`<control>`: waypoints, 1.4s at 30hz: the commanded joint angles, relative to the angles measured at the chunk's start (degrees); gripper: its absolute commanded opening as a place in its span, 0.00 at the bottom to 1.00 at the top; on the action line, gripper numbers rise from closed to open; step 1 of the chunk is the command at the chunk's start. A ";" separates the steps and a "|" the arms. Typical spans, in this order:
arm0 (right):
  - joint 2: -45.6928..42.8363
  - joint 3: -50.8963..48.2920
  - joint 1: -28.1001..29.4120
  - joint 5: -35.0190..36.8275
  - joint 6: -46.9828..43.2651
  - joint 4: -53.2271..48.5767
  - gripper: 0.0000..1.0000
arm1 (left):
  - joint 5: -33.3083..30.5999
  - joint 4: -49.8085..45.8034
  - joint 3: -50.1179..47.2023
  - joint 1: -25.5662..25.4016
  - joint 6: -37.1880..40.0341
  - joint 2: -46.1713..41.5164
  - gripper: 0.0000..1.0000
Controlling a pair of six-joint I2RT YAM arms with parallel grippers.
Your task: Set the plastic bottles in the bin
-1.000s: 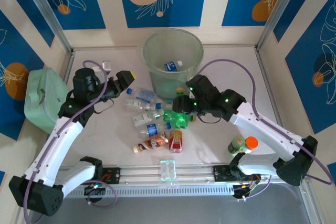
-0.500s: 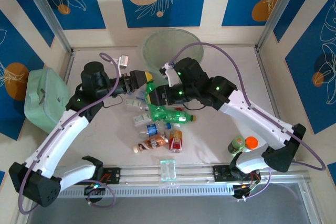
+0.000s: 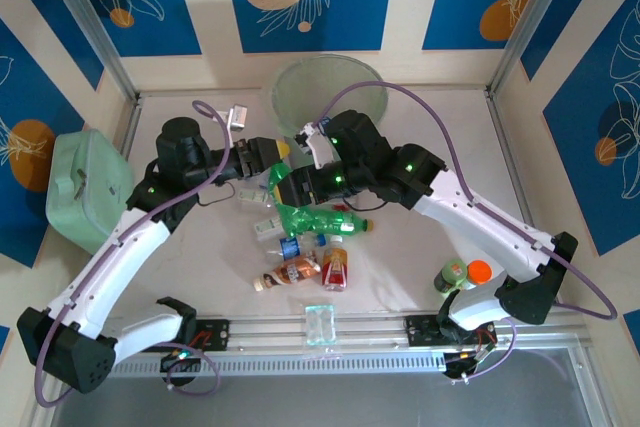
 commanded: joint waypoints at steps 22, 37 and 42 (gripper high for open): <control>-8.38 -9.09 -5.51 -6.55 10.75 13.71 0.99 | -25.77 34.48 -18.57 4.60 -35.66 -10.90 0.19; -5.26 -9.63 -7.14 -13.10 16.89 23.70 0.93 | -31.54 43.14 -23.63 4.60 -41.01 -12.67 0.16; -4.86 -9.13 -6.63 -12.77 16.60 23.76 0.84 | -31.05 41.99 -23.64 4.56 -40.57 -12.76 0.16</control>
